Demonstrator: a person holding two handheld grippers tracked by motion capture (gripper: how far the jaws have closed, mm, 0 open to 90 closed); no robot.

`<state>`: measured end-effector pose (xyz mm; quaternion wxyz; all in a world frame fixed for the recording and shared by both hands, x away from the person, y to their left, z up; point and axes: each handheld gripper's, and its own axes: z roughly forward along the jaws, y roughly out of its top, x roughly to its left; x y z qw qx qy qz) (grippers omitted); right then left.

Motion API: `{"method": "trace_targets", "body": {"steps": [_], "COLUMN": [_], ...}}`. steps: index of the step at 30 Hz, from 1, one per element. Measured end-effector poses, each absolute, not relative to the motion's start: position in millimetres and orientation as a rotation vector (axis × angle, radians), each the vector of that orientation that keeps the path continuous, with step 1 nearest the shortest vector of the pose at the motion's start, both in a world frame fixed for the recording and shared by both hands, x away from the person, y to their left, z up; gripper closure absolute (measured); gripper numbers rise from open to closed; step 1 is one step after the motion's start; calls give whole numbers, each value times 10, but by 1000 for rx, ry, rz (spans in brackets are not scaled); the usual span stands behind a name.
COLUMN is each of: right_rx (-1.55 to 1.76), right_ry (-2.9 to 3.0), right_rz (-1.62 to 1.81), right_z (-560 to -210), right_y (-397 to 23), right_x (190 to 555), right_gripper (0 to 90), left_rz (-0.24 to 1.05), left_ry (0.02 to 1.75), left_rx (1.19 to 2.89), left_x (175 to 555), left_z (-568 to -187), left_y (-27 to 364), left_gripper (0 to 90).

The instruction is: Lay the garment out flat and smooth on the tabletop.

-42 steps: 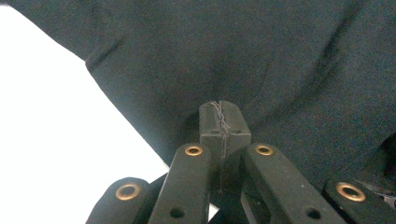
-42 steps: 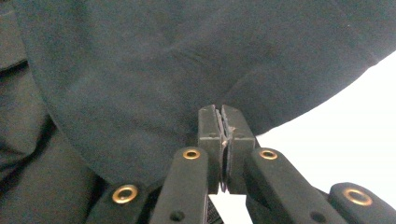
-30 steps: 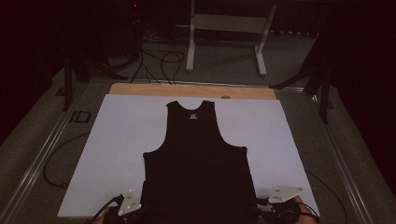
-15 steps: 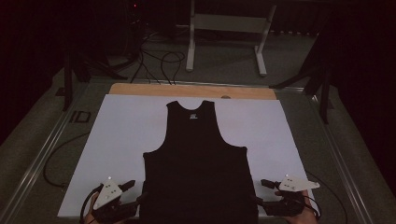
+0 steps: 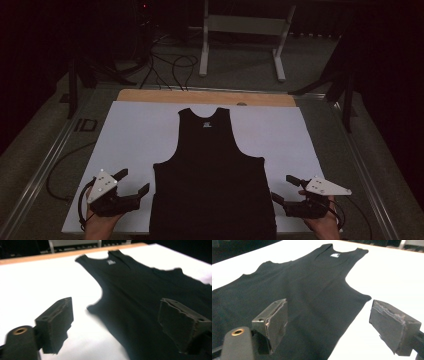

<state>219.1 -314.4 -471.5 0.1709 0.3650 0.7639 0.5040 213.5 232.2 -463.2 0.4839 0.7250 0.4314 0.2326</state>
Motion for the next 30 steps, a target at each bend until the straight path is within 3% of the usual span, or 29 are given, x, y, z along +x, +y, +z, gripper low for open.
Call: {"method": "trace_targets", "body": {"steps": [9, 30], "right_rx": [1045, 1093], "right_ry": [2107, 1961], "right_rz": [1423, 1375], "right_z": [-4695, -4831], "right_y": [-3156, -3194], "right_x": [2323, 2476], "right_gripper": [136, 122], "left_rz": [635, 652], "left_ry": [1036, 1013], "left_rx": [1717, 1671], "left_x": [2291, 2568], "left_z": [-4579, -4759], "left_y": [2435, 2555], "left_gripper": [36, 16]}}
